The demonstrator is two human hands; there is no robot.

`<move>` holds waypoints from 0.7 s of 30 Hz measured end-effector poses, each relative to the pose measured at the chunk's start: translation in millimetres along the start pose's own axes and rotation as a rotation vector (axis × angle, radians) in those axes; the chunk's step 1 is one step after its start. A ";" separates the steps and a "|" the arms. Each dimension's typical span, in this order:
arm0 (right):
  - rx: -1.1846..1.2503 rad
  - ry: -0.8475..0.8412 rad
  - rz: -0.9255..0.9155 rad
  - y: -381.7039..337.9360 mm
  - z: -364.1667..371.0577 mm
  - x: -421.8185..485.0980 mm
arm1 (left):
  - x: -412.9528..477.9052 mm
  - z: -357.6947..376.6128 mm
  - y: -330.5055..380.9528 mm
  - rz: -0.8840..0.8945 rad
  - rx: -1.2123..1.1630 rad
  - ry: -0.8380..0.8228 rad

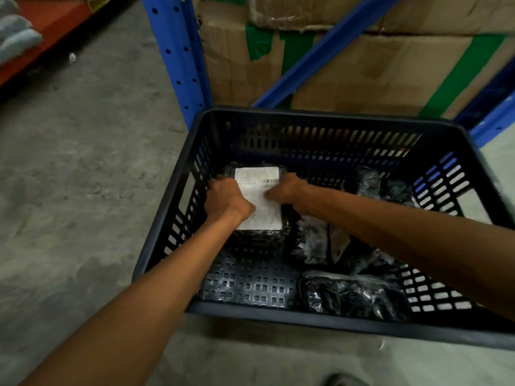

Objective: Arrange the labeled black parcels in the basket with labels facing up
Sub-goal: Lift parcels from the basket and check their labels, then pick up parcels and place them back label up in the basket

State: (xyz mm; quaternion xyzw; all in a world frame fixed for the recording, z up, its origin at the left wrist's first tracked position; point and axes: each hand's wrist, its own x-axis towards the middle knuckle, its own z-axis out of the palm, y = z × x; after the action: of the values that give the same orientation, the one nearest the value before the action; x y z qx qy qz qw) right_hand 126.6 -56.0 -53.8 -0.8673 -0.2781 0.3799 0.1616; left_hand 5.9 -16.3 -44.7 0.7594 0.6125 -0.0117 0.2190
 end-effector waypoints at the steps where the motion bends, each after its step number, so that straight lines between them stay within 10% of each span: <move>1: -0.136 0.041 -0.047 -7.2 -14.3 -8.9 | -3.1 -2.1 2.1 0.031 0.022 0.038; 9: -0.318 0.597 -0.158 39.8 -117.4 -84.1 | -41.2 -3.9 60.7 0.300 -0.434 -0.188; 21: -0.055 0.354 0.000 114.9 -88.4 -79.7 | -72.2 48.6 93.6 0.250 -0.377 -0.822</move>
State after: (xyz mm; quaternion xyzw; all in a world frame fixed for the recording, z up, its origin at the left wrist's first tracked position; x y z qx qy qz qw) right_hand 189.8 -201.4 -6.6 -0.9247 -0.2556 0.2135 0.1841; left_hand 87.5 -114.4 -38.2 0.7068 0.3701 -0.1735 0.5773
